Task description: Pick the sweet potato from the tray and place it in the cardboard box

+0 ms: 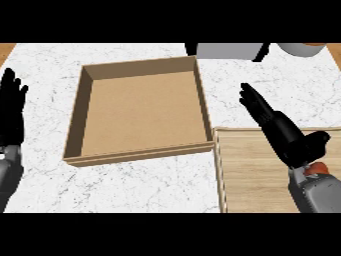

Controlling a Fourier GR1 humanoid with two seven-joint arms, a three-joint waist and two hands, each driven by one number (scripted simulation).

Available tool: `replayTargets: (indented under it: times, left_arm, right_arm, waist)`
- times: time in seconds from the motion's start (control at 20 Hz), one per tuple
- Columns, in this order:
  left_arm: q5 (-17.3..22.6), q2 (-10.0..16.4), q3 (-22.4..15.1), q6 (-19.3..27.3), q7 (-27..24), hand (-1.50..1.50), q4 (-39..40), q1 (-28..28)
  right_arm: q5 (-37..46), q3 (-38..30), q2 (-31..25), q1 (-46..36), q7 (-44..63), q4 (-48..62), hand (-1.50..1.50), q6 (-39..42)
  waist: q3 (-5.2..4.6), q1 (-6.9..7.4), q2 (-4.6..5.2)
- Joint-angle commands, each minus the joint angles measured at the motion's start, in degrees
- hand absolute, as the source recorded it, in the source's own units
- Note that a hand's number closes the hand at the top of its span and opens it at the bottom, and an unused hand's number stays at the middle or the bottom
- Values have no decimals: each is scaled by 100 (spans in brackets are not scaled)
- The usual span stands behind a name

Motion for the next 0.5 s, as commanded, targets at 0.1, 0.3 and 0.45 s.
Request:
replayTargets:
  times: [0.1, 0.3, 0.45]
  left_arm:
    - [-252, 158, -389, -380, -79, 0, -212, 490]
    - [-342, 138, -580, -472, -88, 0, -112, 625]
    - [-416, -3, -944, -671, -196, 0, -324, 1017]
  right_arm:
    - [159, -1324, -147, 11, -320, -280, -150, -1185]
    - [1568, -1798, -1582, 764, 316, 674, -150, -1721]
    - [1115, -2993, -406, 799, 82, 577, -150, -3589]
  waist:
    - [61, -202, -62]
    - [-115, -707, 183]
    - [64, -476, -60]
